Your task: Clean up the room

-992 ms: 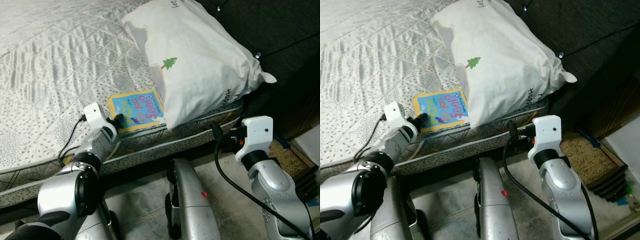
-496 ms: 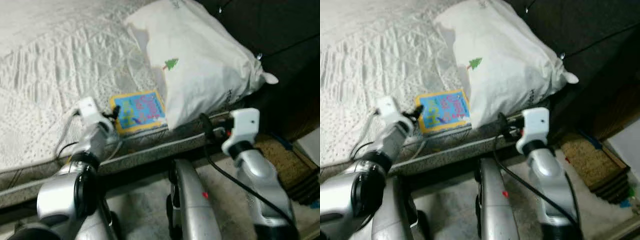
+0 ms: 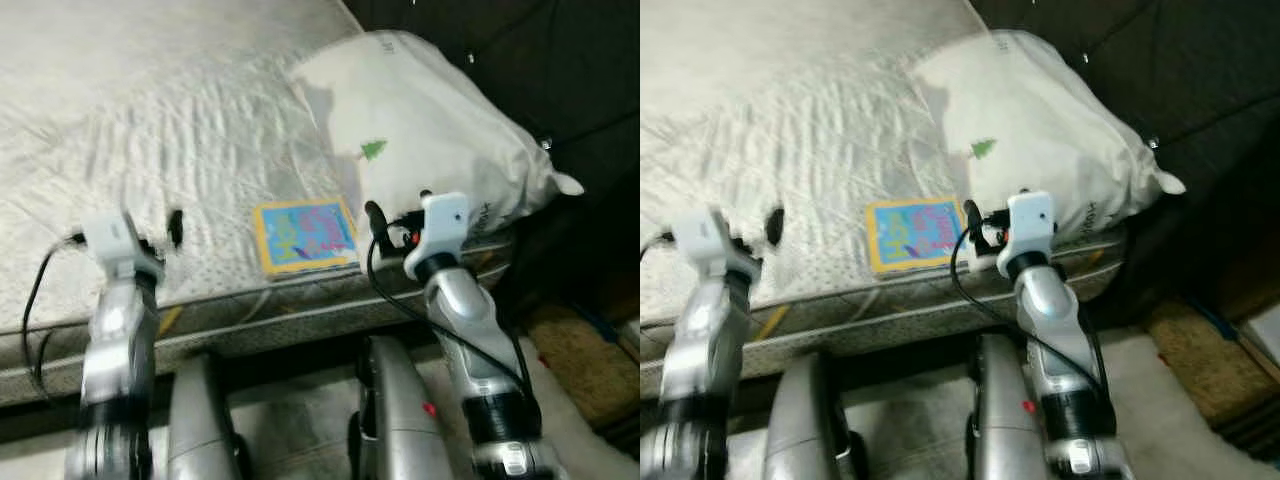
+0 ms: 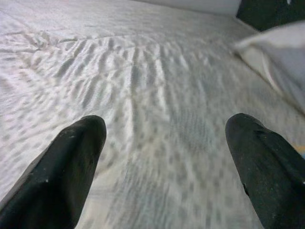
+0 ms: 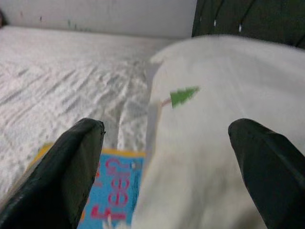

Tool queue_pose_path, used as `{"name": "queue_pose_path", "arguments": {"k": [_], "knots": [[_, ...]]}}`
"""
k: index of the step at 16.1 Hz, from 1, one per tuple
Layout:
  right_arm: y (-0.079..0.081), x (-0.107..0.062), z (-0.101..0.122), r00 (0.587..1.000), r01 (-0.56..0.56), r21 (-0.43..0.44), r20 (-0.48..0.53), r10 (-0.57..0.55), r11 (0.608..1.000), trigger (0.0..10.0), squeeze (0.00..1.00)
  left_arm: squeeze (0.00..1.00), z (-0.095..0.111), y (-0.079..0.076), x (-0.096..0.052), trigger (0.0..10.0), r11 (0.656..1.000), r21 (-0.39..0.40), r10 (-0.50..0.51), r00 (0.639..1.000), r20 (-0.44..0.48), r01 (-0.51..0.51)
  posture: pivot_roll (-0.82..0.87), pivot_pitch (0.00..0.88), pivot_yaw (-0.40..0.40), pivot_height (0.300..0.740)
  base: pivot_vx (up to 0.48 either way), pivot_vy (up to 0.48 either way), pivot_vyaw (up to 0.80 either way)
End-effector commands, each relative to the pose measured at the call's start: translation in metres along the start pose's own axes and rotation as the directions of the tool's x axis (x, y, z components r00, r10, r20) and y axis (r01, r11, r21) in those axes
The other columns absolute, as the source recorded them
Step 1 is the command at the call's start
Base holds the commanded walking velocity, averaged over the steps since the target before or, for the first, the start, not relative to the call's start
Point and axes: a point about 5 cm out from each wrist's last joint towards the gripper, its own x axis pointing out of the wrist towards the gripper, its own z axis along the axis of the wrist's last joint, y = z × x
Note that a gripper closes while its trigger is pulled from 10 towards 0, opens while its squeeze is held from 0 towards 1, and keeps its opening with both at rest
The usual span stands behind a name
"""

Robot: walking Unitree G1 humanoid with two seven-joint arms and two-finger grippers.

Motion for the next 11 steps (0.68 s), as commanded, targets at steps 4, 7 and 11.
{"name": "queue_pose_path", "arguments": {"k": [4,7,11], "knots": [[-0.007,-0.002,-0.014,0.998,0.041,-0.166,-0.045,-0.049,0.985,10.0,0.00,0.85,0.013,-0.007,-0.024,10.0,0.966,0.256,-0.048,0.998,0.048,0.035,0.03,0.000,-0.027,0.511,0.000,0.000,0.00],[-0.009,0.002,-0.022,0.998,0.031,-0.041,-0.044,-0.033,0.999,10.0,0.00,0.18,0.011,-0.014,-0.034,10.0,0.970,0.233,-0.088,0.994,0.062,0.072,0.02,0.000,-0.022,0.511,0.000,0.000,0.00],[-0.005,0.003,-0.013,1.000,0.002,0.007,0.022,-0.002,1.000,10.0,0.00,0.00,0.010,-0.039,-0.032,10.0,0.966,0.227,-0.145,0.986,0.078,0.124,0.00,0.000,-0.022,0.536,0.000,0.000,0.00]]}}
